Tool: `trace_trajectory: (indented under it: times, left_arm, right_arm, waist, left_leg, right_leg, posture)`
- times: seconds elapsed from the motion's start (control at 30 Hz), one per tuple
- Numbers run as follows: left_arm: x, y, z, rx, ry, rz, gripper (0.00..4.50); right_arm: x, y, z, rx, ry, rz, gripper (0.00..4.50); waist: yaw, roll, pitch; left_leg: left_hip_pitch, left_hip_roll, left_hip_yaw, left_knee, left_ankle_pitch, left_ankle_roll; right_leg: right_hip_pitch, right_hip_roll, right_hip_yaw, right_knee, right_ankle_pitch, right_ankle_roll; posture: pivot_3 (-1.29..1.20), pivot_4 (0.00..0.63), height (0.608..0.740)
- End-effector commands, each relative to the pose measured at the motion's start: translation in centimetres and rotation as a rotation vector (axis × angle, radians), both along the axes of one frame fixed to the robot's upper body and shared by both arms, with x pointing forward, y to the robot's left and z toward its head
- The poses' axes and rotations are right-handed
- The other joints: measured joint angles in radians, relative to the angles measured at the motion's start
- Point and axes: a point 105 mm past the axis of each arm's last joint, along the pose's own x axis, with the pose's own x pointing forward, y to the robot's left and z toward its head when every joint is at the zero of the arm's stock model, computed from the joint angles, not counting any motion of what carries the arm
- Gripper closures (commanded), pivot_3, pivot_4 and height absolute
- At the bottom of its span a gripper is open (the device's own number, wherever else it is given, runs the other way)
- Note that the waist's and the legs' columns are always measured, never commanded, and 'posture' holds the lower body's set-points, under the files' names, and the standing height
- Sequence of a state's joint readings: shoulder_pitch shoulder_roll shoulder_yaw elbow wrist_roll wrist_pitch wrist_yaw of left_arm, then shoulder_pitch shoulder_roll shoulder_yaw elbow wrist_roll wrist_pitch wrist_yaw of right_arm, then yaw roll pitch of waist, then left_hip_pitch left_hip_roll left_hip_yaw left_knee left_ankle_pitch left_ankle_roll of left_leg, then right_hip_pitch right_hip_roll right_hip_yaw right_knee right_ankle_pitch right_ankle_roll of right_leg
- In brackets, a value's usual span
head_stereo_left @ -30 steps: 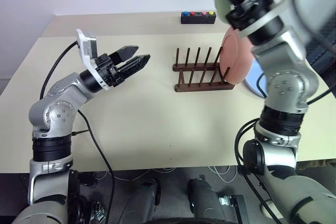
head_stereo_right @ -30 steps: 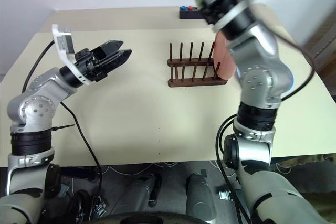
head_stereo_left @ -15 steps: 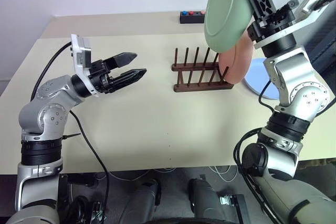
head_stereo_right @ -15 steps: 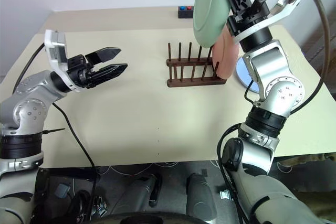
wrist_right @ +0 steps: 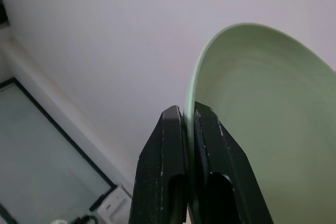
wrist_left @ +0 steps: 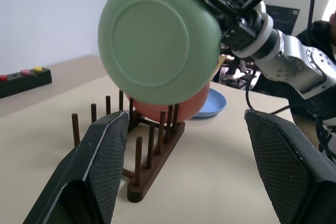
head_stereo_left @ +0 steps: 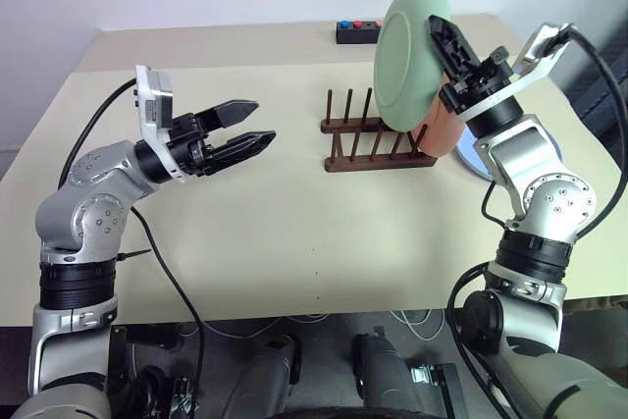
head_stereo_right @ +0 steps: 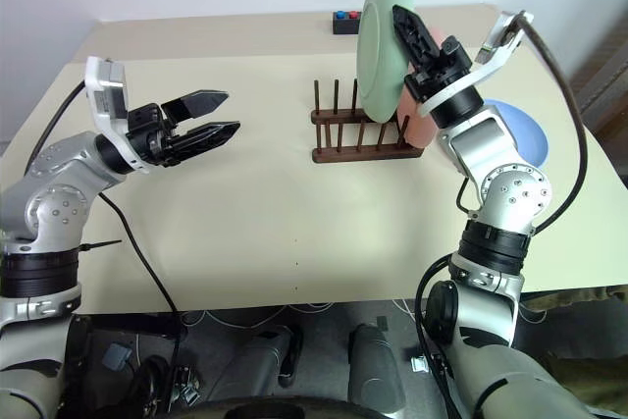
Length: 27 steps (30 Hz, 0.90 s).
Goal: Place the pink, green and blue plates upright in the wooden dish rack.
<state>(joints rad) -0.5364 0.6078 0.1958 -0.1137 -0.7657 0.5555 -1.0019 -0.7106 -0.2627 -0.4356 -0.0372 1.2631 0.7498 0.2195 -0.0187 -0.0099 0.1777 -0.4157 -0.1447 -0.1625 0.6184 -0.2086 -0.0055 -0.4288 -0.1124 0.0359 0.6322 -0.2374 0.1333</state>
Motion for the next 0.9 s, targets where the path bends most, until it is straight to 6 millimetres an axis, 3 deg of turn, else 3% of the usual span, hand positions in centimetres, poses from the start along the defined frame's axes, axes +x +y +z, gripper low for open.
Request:
trace_trajectory:
  times: [0.03, 0.6, 0.7, 0.9]
  left_arm:
    - [-0.6, 0.0, 0.7, 0.014, -0.043, -0.010, 0.90]
    - [-0.8, -0.1, 0.7, 0.012, -0.033, -0.003, 0.90]
    - [-0.8, -0.2, 0.6, 0.011, -0.030, -0.004, 0.84]
    - [-0.8, -0.2, 0.7, 0.005, -0.031, -0.004, 0.84]
  right_arm:
    - [-0.4, -0.2, 0.7, -0.008, -0.050, -0.014, 4.50]
    - [1.3, 0.6, -2.4, -0.135, 0.016, -0.050, 4.50]
    - [1.3, 0.5, -2.3, -0.144, 0.009, -0.058, 3.54]
    - [1.4, 0.5, -2.2, -0.187, 0.002, -0.085, 0.62]
  waist:
    - [0.000, 0.000, 0.000]
    - [0.000, 0.000, 0.000]
    - [0.000, 0.000, 0.000]
    - [0.000, 0.000, 0.000]
  left_leg:
    - [0.000, 0.000, 0.000, 0.000, 0.000, 0.000]
    - [0.000, 0.000, 0.000, 0.000, 0.000, 0.000]
    - [0.000, 0.000, 0.000, 0.000, 0.000, 0.000]
    - [0.000, 0.000, 0.000, 0.000, 0.000, 0.000]
  right_leg:
    - [0.000, 0.000, 0.000, 0.000, 0.000, 0.000]
    - [0.000, 0.000, 0.000, 0.000, 0.000, 0.000]
    - [0.000, 0.000, 0.000, 0.000, 0.000, 0.000]
    - [0.000, 0.000, 0.000, 0.000, 0.000, 0.000]
  posture:
    - [0.00, 0.150, 0.740]
    - [0.00, 0.150, 0.740]
    - [0.00, 0.150, 0.740]
    - [0.00, 0.150, 0.740]
